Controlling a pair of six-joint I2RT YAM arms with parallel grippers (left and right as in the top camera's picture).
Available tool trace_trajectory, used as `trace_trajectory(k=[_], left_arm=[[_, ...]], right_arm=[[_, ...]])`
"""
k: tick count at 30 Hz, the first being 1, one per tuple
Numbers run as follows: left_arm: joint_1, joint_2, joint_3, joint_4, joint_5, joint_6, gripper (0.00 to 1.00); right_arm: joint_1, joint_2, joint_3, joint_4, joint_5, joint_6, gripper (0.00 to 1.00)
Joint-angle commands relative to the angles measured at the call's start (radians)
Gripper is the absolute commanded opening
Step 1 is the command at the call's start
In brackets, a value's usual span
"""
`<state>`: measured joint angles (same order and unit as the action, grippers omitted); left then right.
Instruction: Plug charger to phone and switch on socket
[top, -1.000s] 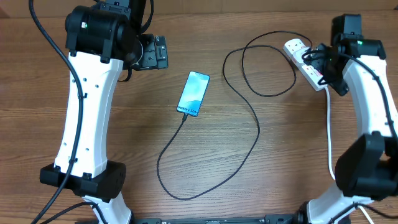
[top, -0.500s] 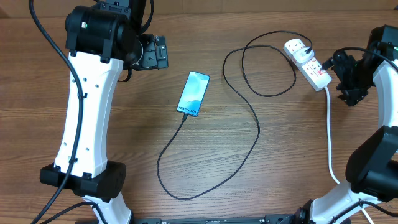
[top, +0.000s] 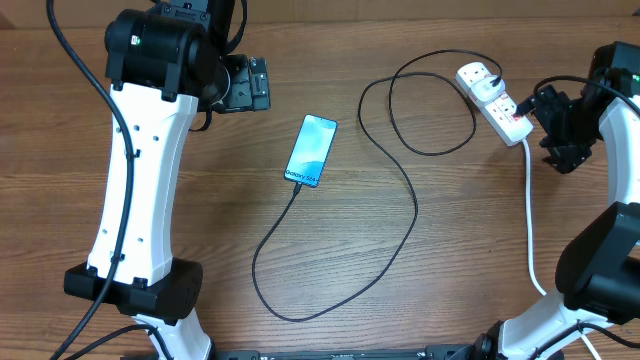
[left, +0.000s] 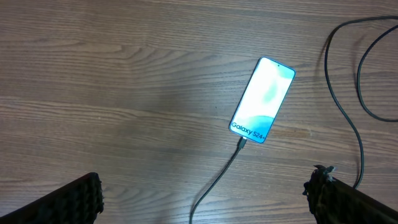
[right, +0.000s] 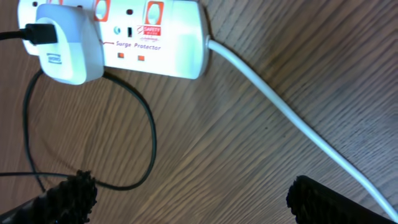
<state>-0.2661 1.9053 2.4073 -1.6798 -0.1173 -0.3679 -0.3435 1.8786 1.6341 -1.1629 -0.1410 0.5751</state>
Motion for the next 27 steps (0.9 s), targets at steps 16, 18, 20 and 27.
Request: trace_trajectory(k=[16, 18, 20, 27], left_arm=[[0.005, 0.003, -0.005, 0.001, -0.016, -0.014, 1.0], [0.005, 0.003, -0.005, 0.001, -0.016, -0.014, 1.0], [0.005, 0.003, -0.005, 0.001, -0.016, -0.014, 1.0], [0.006, 0.003, -0.005, 0.001, -0.016, -0.014, 1.0]], right_arm=[[0.004, 0.0, 0.002, 0.149, 0.098, -0.113, 1.0], [0.004, 0.0, 0.006, 0.169, 0.097, -0.118, 1.0], [0.004, 0.006, 0.025, 0.174, 0.087, -0.146, 1.0], [0.004, 0.175, 0.301, -0.006, 0.042, -0.252, 1.0]])
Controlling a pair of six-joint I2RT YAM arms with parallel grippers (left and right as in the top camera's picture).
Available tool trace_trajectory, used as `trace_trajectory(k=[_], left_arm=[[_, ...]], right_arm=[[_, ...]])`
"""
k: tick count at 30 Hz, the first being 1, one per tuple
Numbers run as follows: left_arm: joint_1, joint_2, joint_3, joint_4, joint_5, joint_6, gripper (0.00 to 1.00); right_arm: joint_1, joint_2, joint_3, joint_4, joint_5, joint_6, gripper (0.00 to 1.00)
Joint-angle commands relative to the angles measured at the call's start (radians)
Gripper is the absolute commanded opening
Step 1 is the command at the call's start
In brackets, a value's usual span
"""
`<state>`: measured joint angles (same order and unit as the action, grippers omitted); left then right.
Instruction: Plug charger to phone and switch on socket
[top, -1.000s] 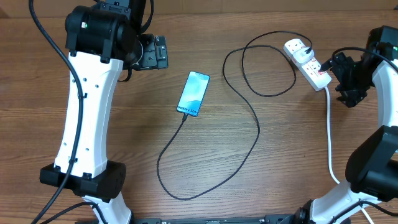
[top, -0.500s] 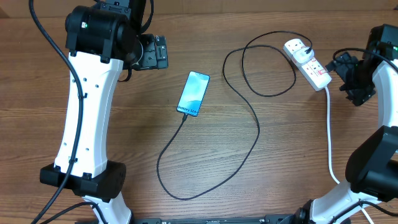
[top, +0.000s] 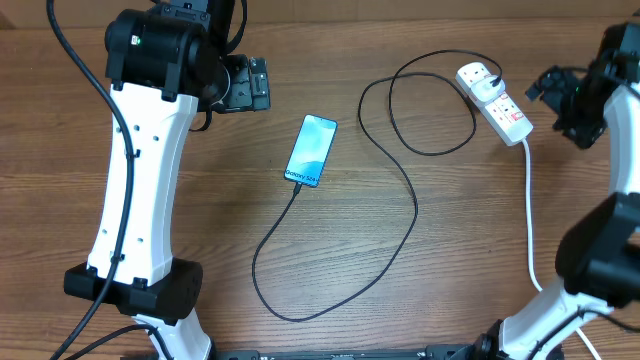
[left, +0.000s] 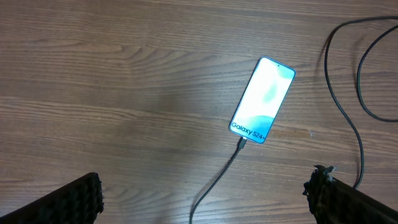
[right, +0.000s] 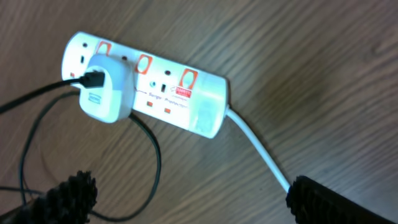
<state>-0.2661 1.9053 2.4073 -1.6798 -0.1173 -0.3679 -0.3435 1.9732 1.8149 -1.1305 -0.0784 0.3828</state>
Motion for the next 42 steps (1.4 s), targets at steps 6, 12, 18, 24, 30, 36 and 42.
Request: trace_trajectory(k=[6, 12, 18, 24, 30, 36, 42], left_arm=[[0.005, 0.003, -0.005, 0.001, -0.016, -0.014, 1.0], [0.005, 0.003, -0.005, 0.001, -0.016, -0.014, 1.0], [0.005, 0.003, -0.005, 0.001, -0.016, -0.014, 1.0], [0.005, 0.003, -0.005, 0.001, -0.016, -0.014, 1.0], [0.005, 0.003, -0.005, 0.001, -0.016, -0.014, 1.0], [0.006, 0.003, -0.005, 0.001, -0.016, -0.014, 1.0], [0.005, 0.003, -0.005, 0.001, -0.016, -0.014, 1.0]], right_arm=[[0.002, 0.243, 0.254, -0.096, 0.039, -0.035, 1.0], [0.002, 0.33, 0.254, -0.053, 0.048, -0.077, 0.99], [0.002, 0.341, 0.254, 0.058, 0.071, -0.042, 1.0], [0.002, 0.341, 0.246, 0.149, 0.071, -0.032, 1.0], [0.017, 0.344, 0.237, 0.203, 0.115, -0.042, 1.0], [0.037, 0.344, 0.211, 0.219, 0.194, -0.043, 1.0], [0.037, 0.346, 0.2, 0.221, 0.19, -0.044, 1.0]])
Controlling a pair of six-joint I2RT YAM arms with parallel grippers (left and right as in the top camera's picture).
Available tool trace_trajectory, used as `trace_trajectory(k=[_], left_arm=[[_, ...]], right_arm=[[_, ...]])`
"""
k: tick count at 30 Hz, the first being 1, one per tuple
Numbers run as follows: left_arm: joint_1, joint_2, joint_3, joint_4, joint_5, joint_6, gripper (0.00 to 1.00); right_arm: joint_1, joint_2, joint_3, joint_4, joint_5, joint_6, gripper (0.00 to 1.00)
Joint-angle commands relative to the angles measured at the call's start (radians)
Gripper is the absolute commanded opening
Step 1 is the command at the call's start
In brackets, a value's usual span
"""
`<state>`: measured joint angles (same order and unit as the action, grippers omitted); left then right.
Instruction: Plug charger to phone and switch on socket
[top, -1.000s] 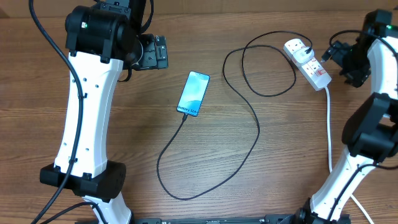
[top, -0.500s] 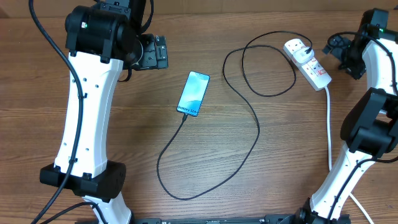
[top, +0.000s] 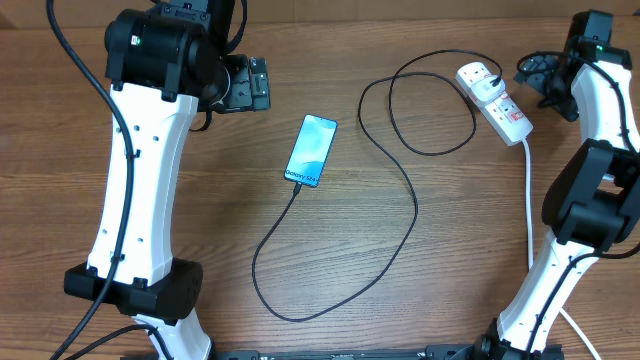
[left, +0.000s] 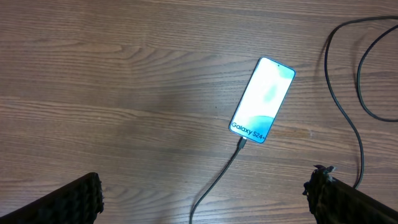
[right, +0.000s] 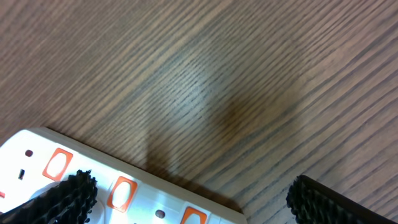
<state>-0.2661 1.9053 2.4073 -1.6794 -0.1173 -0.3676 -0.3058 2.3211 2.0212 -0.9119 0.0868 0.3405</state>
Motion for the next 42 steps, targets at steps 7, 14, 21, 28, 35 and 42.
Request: trace_trajectory(k=[7, 14, 21, 28, 35, 42], left_arm=[[0.006, 0.003, -0.005, 0.001, -0.016, -0.014, 1.0], [0.005, 0.003, -0.005, 0.001, -0.016, -0.014, 1.0], [0.006, 0.003, -0.005, 0.001, -0.016, -0.014, 1.0], [0.006, 0.003, -0.005, 0.001, -0.016, -0.014, 1.0], [0.005, 0.003, -0.005, 0.001, -0.016, -0.014, 1.0], [0.006, 0.003, -0.005, 0.001, -0.016, -0.014, 1.0]], right_arm=[[-0.001, 0.002, -0.006, -0.003, -0.003, -0.046, 1.0], [-0.002, 0.026, -0.006, 0.004, -0.009, -0.11, 1.0], [0.001, 0.054, -0.006, 0.006, -0.021, -0.111, 1.0], [0.008, 0.06, -0.006, -0.002, -0.021, -0.114, 1.0], [0.008, 0.062, -0.006, 0.0, -0.022, -0.129, 1.0], [0.009, 0.062, -0.006, 0.003, -0.021, -0.189, 1.0]])
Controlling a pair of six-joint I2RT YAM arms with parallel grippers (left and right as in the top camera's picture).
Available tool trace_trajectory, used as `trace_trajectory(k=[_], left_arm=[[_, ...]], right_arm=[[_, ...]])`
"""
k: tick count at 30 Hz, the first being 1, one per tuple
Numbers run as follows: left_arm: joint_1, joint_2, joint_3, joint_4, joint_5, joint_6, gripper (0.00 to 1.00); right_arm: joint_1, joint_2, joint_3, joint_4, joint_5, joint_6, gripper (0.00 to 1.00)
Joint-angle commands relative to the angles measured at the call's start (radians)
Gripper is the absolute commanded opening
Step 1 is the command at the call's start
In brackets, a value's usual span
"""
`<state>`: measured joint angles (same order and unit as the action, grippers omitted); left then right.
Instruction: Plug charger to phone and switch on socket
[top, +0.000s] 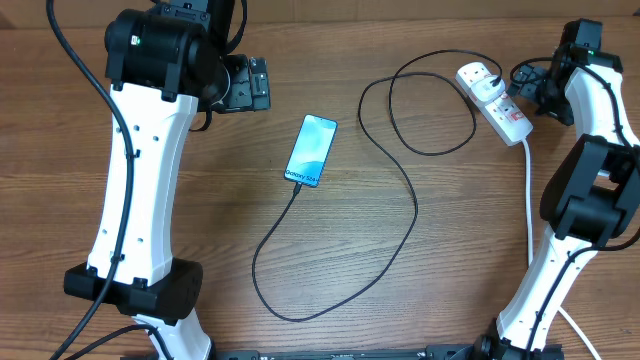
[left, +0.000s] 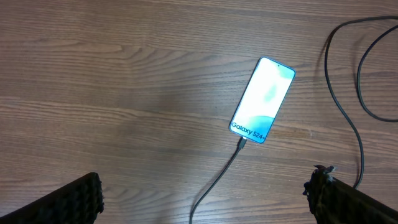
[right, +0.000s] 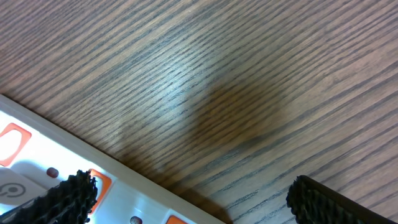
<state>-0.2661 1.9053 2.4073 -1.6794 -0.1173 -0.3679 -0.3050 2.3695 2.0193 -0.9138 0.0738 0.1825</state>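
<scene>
The phone (top: 312, 150) lies lit on the wood table, its screen bright in the left wrist view (left: 263, 99). A black cable (top: 400, 190) runs from its lower end in a long loop to the white charger plug (top: 476, 78) in the white power strip (top: 497, 104). The strip's orange switches (right: 12, 138) show at the bottom left of the right wrist view. My right gripper (top: 528, 88) is open, low beside the strip's right side, one fingertip (right: 78, 190) over a switch. My left gripper (top: 247, 84) is open, high up left of the phone.
The strip's white lead (top: 530, 215) runs down the right side of the table. My left arm's white column (top: 140, 170) stands over the table's left part. The right arm's links (top: 590, 190) rise along the right edge.
My right gripper has come down and slightly left, closer to the power strip; the strip's switches now fill more of its view. The left arm, phone and cable are unchanged.
The right gripper was first open to the lower right of the strip, with the charger plugged in and the phone lit. It then stood higher and further right, later behind the strip's far side, and now sits low against its switches. The left arm stayed still.
</scene>
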Motion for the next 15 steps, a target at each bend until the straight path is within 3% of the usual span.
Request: trace_trajectory(k=[1, 15], left_arm=[[0.006, 0.003, -0.005, 0.001, -0.016, -0.014, 1.0], [0.006, 0.003, -0.006, 0.001, -0.016, -0.014, 1.0]], right_arm=[[0.009, 0.014, -0.005, 0.005, -0.008, -0.032, 1.0], [0.012, 0.014, -0.005, 0.003, -0.057, -0.035, 1.0]])
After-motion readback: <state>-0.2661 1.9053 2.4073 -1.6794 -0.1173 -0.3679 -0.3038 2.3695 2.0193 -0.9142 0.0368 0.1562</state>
